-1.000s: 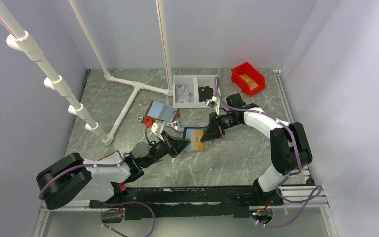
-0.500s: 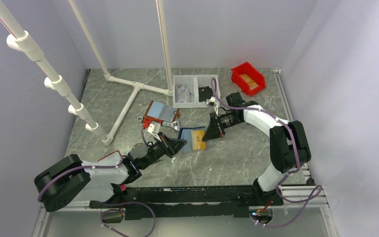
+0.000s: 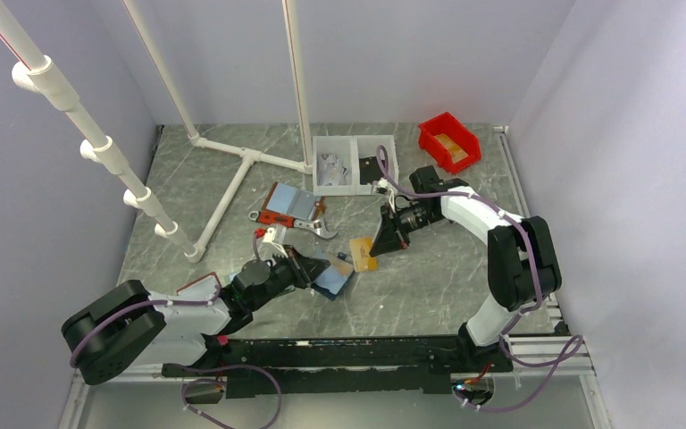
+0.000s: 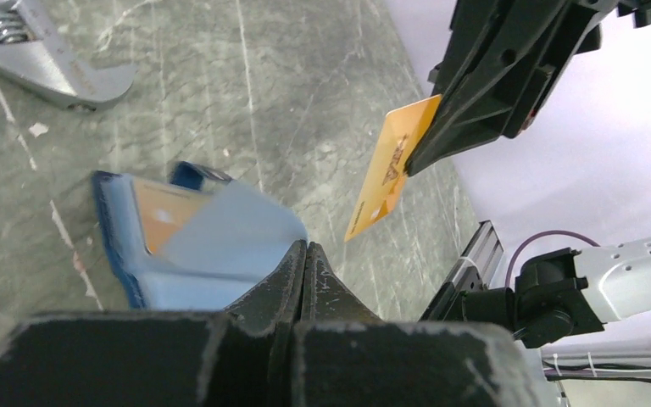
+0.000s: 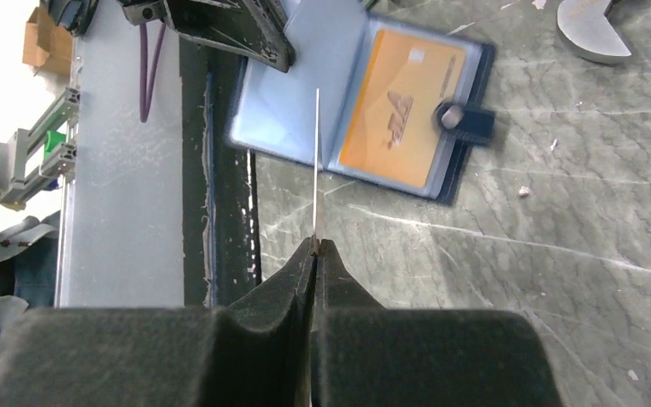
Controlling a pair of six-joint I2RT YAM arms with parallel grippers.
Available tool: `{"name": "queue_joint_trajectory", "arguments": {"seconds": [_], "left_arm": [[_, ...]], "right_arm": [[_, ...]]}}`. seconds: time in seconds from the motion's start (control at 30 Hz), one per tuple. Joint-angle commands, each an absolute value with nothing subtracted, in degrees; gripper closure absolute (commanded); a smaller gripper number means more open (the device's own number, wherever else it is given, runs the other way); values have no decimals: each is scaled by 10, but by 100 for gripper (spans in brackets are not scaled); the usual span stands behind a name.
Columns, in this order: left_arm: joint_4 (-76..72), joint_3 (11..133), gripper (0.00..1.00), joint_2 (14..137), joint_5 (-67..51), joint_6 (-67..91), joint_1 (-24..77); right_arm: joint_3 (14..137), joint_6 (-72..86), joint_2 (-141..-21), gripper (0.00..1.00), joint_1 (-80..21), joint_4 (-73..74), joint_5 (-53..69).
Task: Take the credit cards out of the card holder
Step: Remove the credit card from the card holder, then place the credit card in the storage box.
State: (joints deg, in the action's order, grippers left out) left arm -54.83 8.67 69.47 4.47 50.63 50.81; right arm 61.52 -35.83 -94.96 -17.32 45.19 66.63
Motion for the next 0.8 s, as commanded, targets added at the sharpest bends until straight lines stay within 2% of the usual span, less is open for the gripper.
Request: {"name": "queue_joint_trajectory", "arguments": {"seconds": [0.0, 0.27, 0.5, 0.77], "left_arm": [[-547, 77, 100, 691, 49, 535, 501], [-472, 60, 100, 682, 30, 579, 497], [-348, 87, 100, 659, -7, 584, 497], [-185, 109, 100, 575, -2, 576, 495]], "right_arm": [[650, -404, -953, 100, -168, 482, 655], [666, -405, -902, 100, -100, 498, 636], [679, -386, -859, 100, -5, 488, 611], [759, -365, -861, 100, 50, 473, 486]]}}
